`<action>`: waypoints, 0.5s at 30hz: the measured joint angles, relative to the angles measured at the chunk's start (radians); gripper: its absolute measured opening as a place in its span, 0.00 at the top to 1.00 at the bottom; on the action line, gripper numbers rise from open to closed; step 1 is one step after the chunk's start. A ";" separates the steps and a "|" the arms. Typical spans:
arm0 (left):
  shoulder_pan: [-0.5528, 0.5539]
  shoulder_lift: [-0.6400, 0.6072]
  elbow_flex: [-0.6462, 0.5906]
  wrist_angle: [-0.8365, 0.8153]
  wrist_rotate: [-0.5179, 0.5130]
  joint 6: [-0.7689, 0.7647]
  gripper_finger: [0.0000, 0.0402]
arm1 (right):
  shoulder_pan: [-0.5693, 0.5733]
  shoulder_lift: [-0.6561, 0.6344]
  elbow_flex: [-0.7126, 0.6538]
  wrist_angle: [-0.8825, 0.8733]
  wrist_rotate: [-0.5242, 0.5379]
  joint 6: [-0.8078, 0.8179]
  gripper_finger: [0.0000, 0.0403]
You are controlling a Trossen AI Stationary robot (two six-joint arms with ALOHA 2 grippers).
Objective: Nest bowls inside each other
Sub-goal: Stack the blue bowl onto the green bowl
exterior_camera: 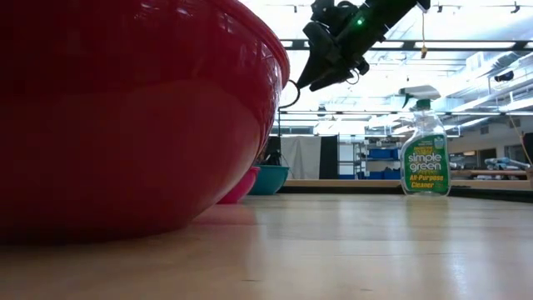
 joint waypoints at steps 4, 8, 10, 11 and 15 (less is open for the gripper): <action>0.000 0.024 -0.001 0.014 -0.045 0.000 0.36 | 0.000 0.000 0.000 0.012 0.000 -0.011 0.42; 0.000 0.027 -0.001 0.029 -0.071 -0.004 0.47 | 0.000 0.000 0.000 0.014 0.000 -0.014 0.42; 0.000 0.027 -0.001 0.033 -0.084 -0.006 0.55 | 0.000 0.000 0.000 0.014 -0.001 -0.014 0.42; 0.000 0.027 -0.001 0.034 -0.092 -0.012 0.60 | 0.000 0.000 0.000 0.014 -0.002 -0.013 0.42; 0.000 0.027 -0.001 0.037 -0.126 -0.027 0.81 | 0.000 0.000 0.000 0.013 -0.008 -0.011 0.42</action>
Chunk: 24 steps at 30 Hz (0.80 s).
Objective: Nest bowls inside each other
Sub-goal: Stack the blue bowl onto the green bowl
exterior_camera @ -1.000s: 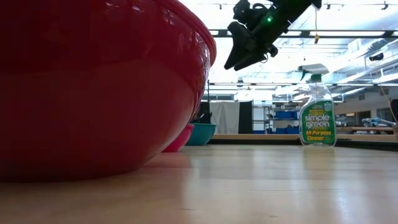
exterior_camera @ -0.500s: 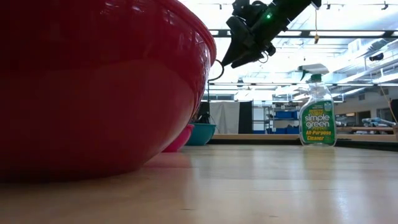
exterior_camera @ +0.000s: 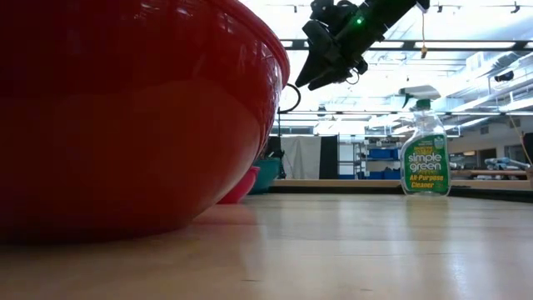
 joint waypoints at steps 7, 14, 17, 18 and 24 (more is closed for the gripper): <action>-0.003 -0.027 0.000 -0.010 -0.017 -0.006 0.97 | 0.000 0.000 0.000 0.000 0.000 0.002 0.42; -0.062 -0.186 0.000 -0.213 0.057 -0.020 0.99 | 0.000 0.000 0.000 -0.007 0.000 0.033 0.42; -0.117 -0.292 0.000 -0.361 0.140 -0.096 0.99 | 0.011 0.000 0.000 -0.008 0.001 0.052 0.42; -0.143 -0.327 0.000 -0.406 0.156 -0.124 0.99 | 0.019 0.000 0.000 -0.008 0.001 0.061 0.42; -0.351 -0.529 -0.008 -0.648 0.206 -0.315 0.99 | 0.079 0.038 0.000 0.009 0.054 0.129 0.42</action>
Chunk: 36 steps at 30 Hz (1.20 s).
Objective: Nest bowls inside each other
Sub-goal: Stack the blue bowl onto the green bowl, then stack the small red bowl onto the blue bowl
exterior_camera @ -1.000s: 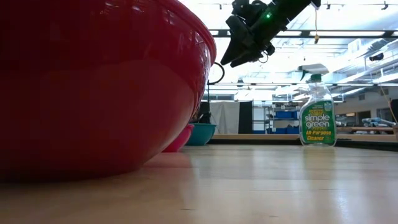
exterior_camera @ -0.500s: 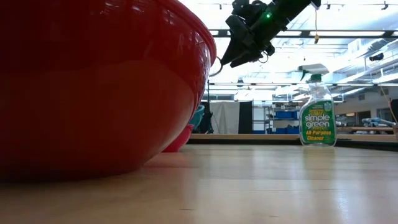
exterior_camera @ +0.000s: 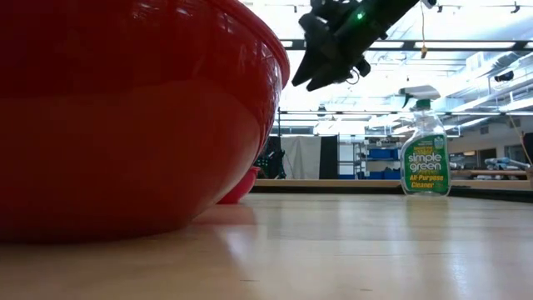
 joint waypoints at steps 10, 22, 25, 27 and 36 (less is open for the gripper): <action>-0.470 -0.195 -0.131 0.022 0.020 -0.290 0.98 | 0.012 0.190 0.000 0.170 0.007 -0.023 0.42; -0.730 0.015 -0.136 0.165 -0.035 -0.359 0.98 | -0.031 0.271 0.000 0.495 0.044 -0.132 0.42; -0.748 0.067 -0.136 0.164 -0.037 -0.356 0.98 | -0.036 0.271 0.000 0.505 0.018 -0.129 0.42; -0.758 0.095 -0.136 0.160 -0.036 -0.354 0.97 | -0.036 0.271 0.000 0.506 0.016 -0.131 0.42; -0.789 0.136 -0.136 0.174 -0.038 -0.308 0.75 | -0.037 0.271 0.000 0.517 0.013 -0.129 0.42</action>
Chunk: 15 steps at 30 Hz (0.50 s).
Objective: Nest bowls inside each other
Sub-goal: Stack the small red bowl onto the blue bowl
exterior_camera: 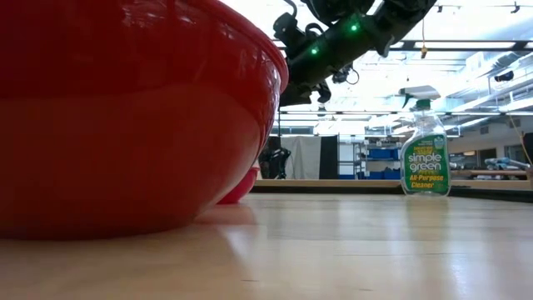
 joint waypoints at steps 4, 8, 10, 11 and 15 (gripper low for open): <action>-0.010 -0.013 0.002 0.002 -0.007 -0.027 0.59 | 0.000 0.000 0.000 0.012 -0.015 0.005 0.42; -0.027 -0.038 0.030 -0.039 -0.006 -0.090 0.45 | -0.004 0.000 0.000 0.001 -0.079 0.057 0.42; -0.036 -0.062 0.040 -0.067 -0.006 -0.110 0.41 | -0.012 0.001 0.000 -0.006 -0.152 0.083 0.42; -0.044 -0.080 0.039 -0.088 -0.006 -0.119 0.41 | -0.016 0.008 0.004 -0.013 -0.184 0.090 0.42; -0.063 -0.193 -0.002 -0.127 -0.070 -0.164 0.40 | -0.021 0.065 0.081 -0.153 -0.261 0.095 0.42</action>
